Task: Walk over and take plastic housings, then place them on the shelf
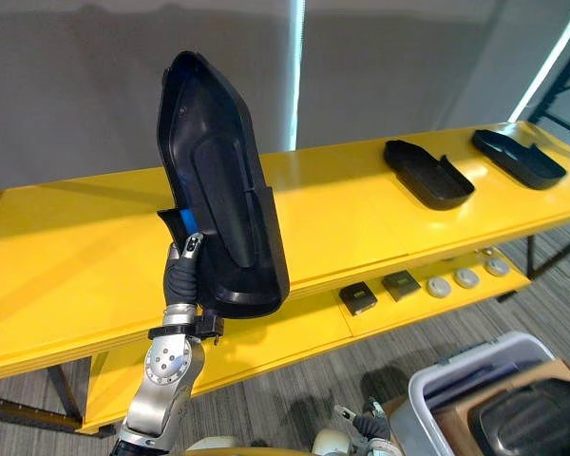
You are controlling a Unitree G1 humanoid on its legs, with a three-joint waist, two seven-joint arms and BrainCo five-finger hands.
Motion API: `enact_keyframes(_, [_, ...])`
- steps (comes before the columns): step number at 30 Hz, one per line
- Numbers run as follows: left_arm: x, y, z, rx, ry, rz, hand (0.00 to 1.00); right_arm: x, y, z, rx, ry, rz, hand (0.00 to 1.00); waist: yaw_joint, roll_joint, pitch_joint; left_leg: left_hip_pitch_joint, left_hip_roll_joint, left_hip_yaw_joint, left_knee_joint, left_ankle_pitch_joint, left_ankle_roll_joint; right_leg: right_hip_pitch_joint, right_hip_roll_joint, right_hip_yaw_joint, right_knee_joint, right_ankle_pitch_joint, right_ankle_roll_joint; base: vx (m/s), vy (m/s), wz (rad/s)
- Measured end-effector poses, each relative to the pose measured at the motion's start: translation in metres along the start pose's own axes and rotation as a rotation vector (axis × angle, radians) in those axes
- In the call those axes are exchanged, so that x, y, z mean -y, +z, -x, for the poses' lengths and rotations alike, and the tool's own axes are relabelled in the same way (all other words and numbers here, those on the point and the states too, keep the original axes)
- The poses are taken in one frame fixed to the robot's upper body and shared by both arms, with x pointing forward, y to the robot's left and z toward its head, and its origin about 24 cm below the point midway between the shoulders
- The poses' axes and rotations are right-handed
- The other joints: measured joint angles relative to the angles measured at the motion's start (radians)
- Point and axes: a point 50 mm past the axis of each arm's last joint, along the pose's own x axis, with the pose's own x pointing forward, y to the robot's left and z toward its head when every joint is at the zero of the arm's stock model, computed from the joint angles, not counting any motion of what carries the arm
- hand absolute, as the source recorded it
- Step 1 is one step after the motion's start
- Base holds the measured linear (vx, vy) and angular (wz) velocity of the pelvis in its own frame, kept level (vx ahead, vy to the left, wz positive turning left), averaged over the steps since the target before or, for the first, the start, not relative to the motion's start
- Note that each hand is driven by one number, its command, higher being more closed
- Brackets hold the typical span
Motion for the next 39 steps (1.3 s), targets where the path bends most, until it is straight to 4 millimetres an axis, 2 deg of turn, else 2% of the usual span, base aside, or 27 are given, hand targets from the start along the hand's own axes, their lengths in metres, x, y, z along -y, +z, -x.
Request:
enact_keyframes(2, [0.005,-0.001,0.001,-0.004,-0.017,0.012,1.0,-0.004,0.005,-0.002,0.012,0.009,-0.004,0.0,0.0,0.008,-0.012,-0.01,0.035,-0.009,0.0,0.006,-0.018,0.014,0.034,-0.024,-0.039,0.013,-0.019,0.19,-0.195,0.06])
enact_keyframes(7, [0.013,-0.011,0.004,-0.053,-0.057,0.017,1.0,-0.002,0.005,-0.002,0.014,0.001,-0.009,0.0,-0.005,0.006,-0.026,0.047,0.06,-0.025,-0.073,0.041,-0.067,0.072,0.064,-0.057,-0.113,0.022,-0.042,0.2,-0.134,0.12])
enact_keyframes(11, [0.012,-0.018,0.005,-0.083,-0.056,0.005,1.0,-0.001,0.004,-0.002,0.008,0.002,-0.008,0.0,-0.005,0.009,-0.045,0.071,0.069,-0.034,-0.106,0.048,-0.07,0.104,0.079,-0.057,-0.163,0.033,-0.058,0.13,-0.053,0.01])
enact_keyframes(14, [0.001,-0.034,0.003,-0.142,-0.019,-0.039,1.0,-0.001,-0.002,-0.002,-0.017,0.002,-0.004,0.0,-0.013,0.009,-0.06,0.105,0.072,-0.035,-0.159,0.074,-0.066,0.142,0.088,-0.061,-0.227,0.061,-0.07,0.06,-0.019,0.01])
enact_keyframes(16, [-0.011,-0.046,-0.005,-0.194,0.044,-0.081,1.0,-0.002,-0.001,-0.003,-0.02,0.018,-0.002,0.0,-0.024,0.013,-0.063,0.113,0.073,-0.038,-0.197,0.107,-0.063,0.155,0.095,-0.059,-0.274,0.102,-0.071,0.02,0.003,-0.03])
enact_keyframes(19, [-0.024,-0.053,-0.019,-0.217,0.119,-0.125,1.0,-0.002,-0.001,-0.003,-0.023,0.02,0.001,0.0,-0.034,0.015,-0.063,0.111,0.074,-0.038,-0.227,0.13,-0.059,0.155,0.099,-0.055,-0.318,0.137,-0.069,-0.02,0.016,-0.08])
enact_keyframes(22, [-0.035,-0.055,-0.031,-0.227,0.176,-0.181,1.0,0.0,-0.001,-0.004,-0.021,0.019,0.005,0.0,-0.054,0.017,-0.062,0.111,0.071,-0.037,-0.246,0.148,-0.053,0.162,0.1,-0.052,-0.355,0.167,-0.066,-0.06,0.017,-0.04])
enact_keyframes(26, [-0.047,-0.057,-0.049,-0.239,0.257,-0.216,1.0,0.001,0.002,-0.005,-0.016,0.024,0.011,0.0,-0.061,0.019,-0.061,0.106,0.067,-0.039,-0.293,0.177,-0.048,0.147,0.102,-0.04,-0.394,0.193,-0.061,-0.14,0.002,-0.08])
enact_keyframes(32, [-0.064,-0.06,-0.065,-0.276,0.36,-0.261,1.0,0.002,0.0,-0.004,-0.021,0.03,0.034,0.0,-0.09,0.024,-0.053,0.106,0.076,-0.035,-0.38,0.228,-0.089,0.117,0.115,-0.028,-0.441,0.239,-0.07,-0.19,-0.033,-0.08])
enact_keyframes(36, [-0.071,-0.058,-0.074,-0.287,0.399,-0.274,1.0,0.007,-0.001,-0.003,-0.02,0.023,0.043,0.0,-0.113,0.023,-0.052,0.094,0.087,-0.029,-0.393,0.233,-0.098,0.116,0.126,-0.029,-0.472,0.239,-0.07,-0.11,-0.054,-0.08])
enact_keyframes(39, [-0.072,-0.058,-0.086,-0.297,0.402,-0.293,1.0,0.009,-0.001,-0.003,-0.02,0.019,0.052,0.0,-0.115,0.019,-0.05,0.094,0.098,-0.019,-0.393,0.238,-0.105,0.115,0.136,-0.027,-0.476,0.239,-0.07,-0.03,-0.043,-0.1])
